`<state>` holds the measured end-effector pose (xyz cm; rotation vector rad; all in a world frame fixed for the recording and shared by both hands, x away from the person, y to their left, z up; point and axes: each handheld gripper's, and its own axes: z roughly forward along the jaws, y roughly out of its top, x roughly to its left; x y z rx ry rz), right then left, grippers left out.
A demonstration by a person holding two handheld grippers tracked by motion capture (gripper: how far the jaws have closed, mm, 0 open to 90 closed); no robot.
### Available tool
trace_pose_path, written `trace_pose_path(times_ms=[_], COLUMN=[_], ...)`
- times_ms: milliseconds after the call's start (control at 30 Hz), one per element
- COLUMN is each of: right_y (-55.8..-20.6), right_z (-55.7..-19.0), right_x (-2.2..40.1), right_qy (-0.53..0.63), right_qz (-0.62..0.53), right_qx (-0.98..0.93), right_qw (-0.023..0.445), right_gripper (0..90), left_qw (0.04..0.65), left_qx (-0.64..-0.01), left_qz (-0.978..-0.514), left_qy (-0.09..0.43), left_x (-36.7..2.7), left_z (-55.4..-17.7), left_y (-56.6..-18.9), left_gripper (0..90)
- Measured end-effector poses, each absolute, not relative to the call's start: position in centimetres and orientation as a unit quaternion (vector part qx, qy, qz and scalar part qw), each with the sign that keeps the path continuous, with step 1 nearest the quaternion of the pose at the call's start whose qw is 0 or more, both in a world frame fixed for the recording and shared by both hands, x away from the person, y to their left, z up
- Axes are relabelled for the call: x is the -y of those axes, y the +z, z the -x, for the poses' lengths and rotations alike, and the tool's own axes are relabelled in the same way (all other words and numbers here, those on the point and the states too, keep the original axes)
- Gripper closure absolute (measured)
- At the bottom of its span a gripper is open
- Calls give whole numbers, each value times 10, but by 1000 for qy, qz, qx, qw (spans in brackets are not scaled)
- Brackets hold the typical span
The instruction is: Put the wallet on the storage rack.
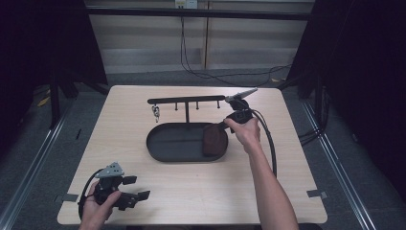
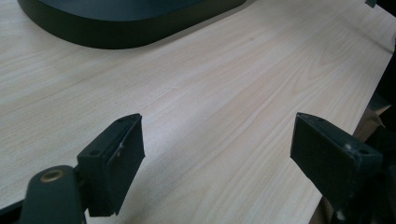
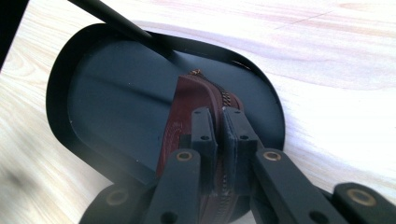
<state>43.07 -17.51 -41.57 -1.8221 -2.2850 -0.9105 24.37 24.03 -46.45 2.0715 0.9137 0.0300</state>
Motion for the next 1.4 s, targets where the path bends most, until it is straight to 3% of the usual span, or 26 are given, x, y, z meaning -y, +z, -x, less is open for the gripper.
trace_pose_path(times_ms=[433,633,1200,1400], right_y=[-433,-434,-419,-419], right_z=[-430,-427,-391,-373], right_x=[174,176,198,209], right_qy=[-303,-319,-373,-382], right_qz=[595,591,562,554], right_qx=[744,740,738,738], right_qw=[23,23,-26,-43], right_gripper=[820,765,448,393], left_qw=[425,425,427,431], left_qx=[-365,-365,-376,-381], left_qz=[-828,-828,-822,-818], left_qy=[12,12,15,16], left_x=[-240,-240,-242,-242], left_z=[-244,-244,-245,-245], left_y=[-465,-465,-465,-465], left_gripper=[174,174,174,175])
